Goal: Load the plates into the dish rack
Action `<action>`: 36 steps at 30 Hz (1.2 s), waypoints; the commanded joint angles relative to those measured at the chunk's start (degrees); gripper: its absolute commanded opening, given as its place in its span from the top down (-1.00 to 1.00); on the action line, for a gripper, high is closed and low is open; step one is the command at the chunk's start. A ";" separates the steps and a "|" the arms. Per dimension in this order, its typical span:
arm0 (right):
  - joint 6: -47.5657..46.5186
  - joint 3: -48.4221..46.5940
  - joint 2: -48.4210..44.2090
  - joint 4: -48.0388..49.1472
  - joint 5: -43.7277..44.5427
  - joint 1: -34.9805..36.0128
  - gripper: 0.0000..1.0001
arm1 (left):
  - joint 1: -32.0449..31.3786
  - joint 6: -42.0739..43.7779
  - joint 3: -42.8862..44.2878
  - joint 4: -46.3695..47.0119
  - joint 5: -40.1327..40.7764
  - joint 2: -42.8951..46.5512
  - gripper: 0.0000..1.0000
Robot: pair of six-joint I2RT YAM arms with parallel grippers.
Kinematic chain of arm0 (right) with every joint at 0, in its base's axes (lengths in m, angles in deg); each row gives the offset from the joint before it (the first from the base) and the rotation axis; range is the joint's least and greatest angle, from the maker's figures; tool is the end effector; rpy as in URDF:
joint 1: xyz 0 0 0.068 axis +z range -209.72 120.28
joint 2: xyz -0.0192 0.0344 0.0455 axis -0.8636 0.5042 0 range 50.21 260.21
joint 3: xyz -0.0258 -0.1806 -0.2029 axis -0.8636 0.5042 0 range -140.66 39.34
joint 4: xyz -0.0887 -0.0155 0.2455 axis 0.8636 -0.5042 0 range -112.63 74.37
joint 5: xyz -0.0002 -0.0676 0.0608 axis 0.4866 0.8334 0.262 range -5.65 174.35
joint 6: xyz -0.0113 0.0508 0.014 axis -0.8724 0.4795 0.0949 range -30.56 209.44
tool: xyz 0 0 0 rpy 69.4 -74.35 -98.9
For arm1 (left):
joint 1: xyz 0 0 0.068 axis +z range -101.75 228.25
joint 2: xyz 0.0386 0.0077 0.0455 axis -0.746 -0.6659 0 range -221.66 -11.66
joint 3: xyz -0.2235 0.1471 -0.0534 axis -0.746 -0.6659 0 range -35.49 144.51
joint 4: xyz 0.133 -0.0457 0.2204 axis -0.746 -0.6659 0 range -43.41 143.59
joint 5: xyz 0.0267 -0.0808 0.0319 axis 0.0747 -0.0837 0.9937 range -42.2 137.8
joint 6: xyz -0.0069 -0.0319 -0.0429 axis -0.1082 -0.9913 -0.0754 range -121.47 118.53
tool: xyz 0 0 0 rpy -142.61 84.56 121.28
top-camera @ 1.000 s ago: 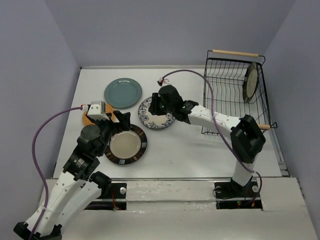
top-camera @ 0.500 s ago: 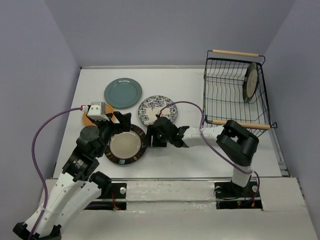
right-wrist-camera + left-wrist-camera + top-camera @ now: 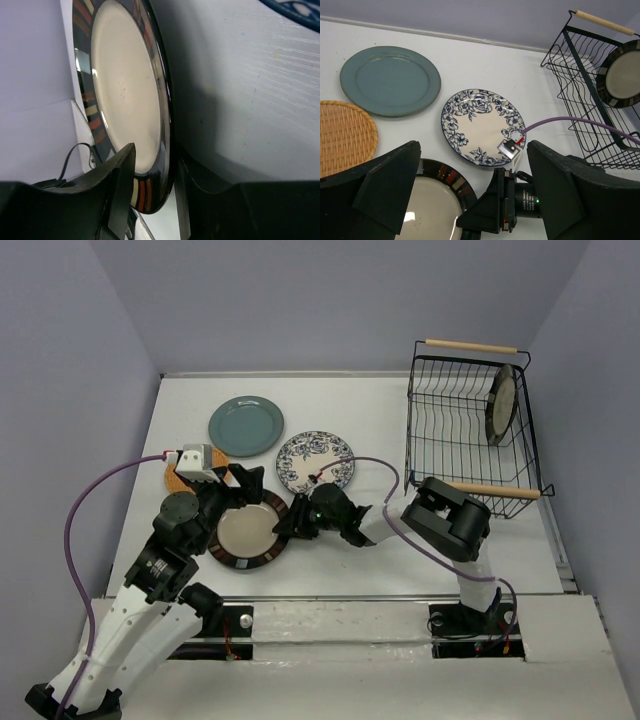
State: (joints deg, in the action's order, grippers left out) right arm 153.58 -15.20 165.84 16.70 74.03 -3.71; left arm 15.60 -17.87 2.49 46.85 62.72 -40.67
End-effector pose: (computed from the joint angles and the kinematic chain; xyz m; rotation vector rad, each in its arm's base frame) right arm 0.2188 0.3359 0.1137 0.0423 2.4170 1.3474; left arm 0.1144 -0.0624 0.3431 0.0102 1.5527 -0.4807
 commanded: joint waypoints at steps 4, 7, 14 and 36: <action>1.95 3.48 2.85 3.96 2.50 0.33 0.81 | -0.40 0.23 2.28 2.44 -0.42 0.19 -0.98; 0.65 4.79 -0.48 3.35 3.99 0.33 0.86 | -0.32 0.32 2.28 2.35 -0.24 0.36 -0.98; -8.76 2.78 -13.48 -7.27 6.55 0.86 0.86 | -0.32 0.23 2.28 2.44 -0.59 0.63 -0.98; -41.54 -28.24 -42.59 -36.90 30.62 -25.06 0.86 | -1.63 0.41 2.19 2.52 -1.03 3.26 -0.98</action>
State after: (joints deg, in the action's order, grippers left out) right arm 117.03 -35.75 127.86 -24.69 97.65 -25.11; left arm 14.88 -17.87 2.49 46.87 61.54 -37.94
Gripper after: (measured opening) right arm 0.120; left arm 0.990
